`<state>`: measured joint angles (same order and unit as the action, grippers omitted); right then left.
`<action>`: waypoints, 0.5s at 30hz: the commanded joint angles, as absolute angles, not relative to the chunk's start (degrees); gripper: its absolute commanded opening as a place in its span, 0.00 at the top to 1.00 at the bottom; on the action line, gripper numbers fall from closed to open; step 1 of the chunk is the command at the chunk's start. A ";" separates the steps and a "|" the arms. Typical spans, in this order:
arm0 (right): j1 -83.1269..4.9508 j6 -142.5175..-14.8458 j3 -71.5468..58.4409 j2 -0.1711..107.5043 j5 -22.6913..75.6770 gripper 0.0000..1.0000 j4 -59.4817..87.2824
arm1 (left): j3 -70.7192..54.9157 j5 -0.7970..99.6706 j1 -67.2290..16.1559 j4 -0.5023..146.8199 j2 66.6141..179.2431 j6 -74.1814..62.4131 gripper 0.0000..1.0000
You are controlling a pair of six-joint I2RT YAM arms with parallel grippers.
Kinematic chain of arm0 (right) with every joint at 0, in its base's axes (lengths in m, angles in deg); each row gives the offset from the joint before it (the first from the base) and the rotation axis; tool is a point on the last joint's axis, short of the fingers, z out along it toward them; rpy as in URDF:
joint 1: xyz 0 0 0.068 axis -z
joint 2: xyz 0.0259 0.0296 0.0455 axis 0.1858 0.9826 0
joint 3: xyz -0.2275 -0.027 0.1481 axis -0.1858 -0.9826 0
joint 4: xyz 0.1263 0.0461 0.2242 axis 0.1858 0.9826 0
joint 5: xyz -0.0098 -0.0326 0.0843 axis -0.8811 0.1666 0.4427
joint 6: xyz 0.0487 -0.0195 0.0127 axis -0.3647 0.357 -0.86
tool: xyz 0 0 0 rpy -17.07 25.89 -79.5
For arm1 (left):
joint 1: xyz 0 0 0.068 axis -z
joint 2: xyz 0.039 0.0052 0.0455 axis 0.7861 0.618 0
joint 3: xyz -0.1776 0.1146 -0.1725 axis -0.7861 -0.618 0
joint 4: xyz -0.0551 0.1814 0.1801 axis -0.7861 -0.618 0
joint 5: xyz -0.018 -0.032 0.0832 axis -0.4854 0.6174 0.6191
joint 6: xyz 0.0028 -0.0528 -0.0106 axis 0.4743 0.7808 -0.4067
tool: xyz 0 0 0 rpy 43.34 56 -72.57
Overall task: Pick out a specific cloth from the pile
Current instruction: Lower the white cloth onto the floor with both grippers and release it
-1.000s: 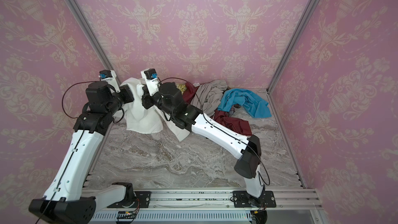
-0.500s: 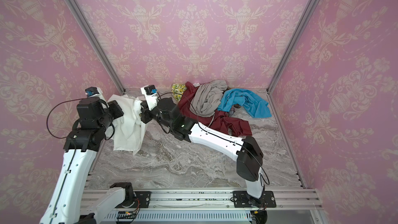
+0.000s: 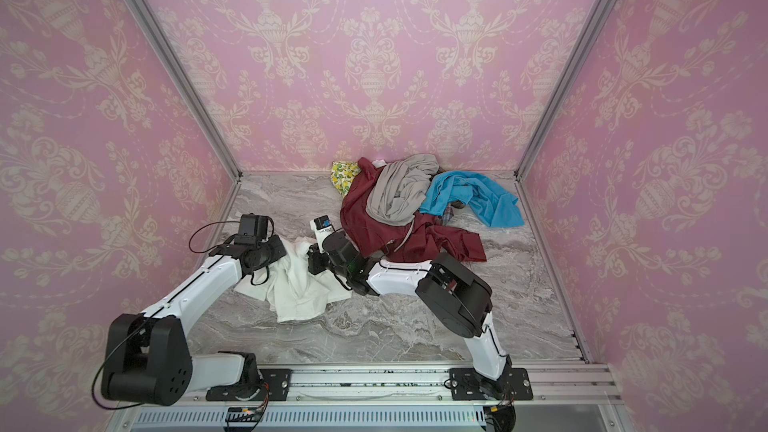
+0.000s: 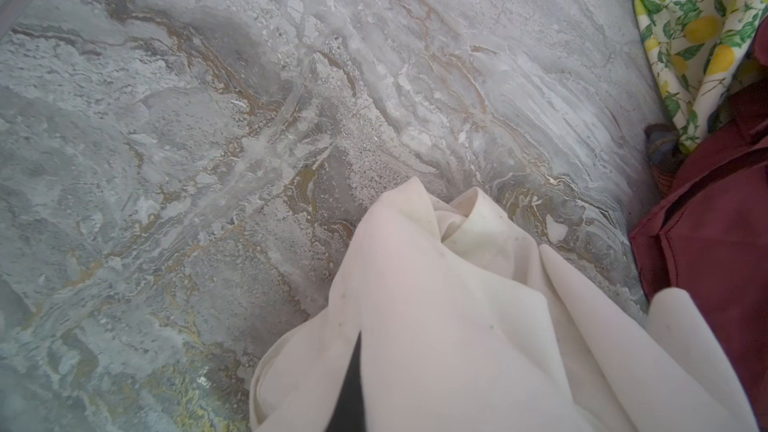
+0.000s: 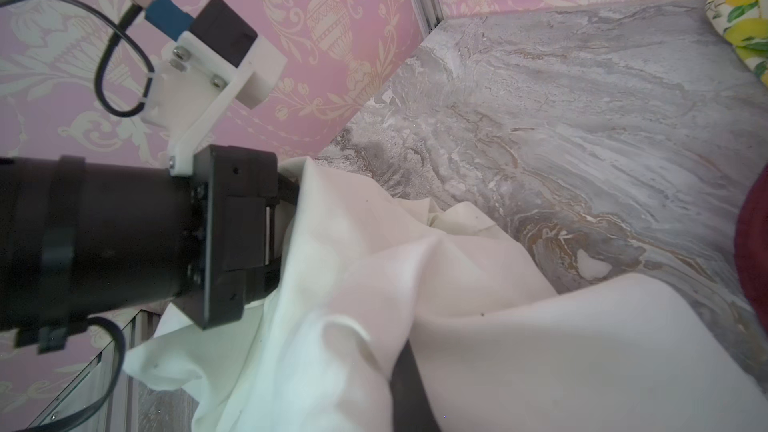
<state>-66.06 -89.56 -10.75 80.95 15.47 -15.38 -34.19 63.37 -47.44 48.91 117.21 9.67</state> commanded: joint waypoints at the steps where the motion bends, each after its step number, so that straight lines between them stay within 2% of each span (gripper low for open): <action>1: -66.42 -91.97 -10.68 81.15 16.46 1.00 -18.94 | -36.56 60.96 -46.96 52.79 119.19 13.08 1.00; 3: -66.41 -92.08 -10.94 81.18 16.76 1.00 -18.68 | -36.47 60.58 -46.96 52.87 120.82 13.13 0.97; 7: -66.29 -91.99 -10.23 81.51 18.17 1.00 -17.16 | -35.66 60.43 -47.20 52.24 121.79 13.27 0.73; 11: -66.31 -93.79 -7.73 83.71 21.10 0.96 -16.99 | -33.16 61.62 -48.87 50.01 119.44 12.11 0.44; 15: -67.02 -94.91 -2.61 87.55 23.83 0.93 -16.41 | -29.78 61.86 -52.34 46.45 116.76 10.49 0.29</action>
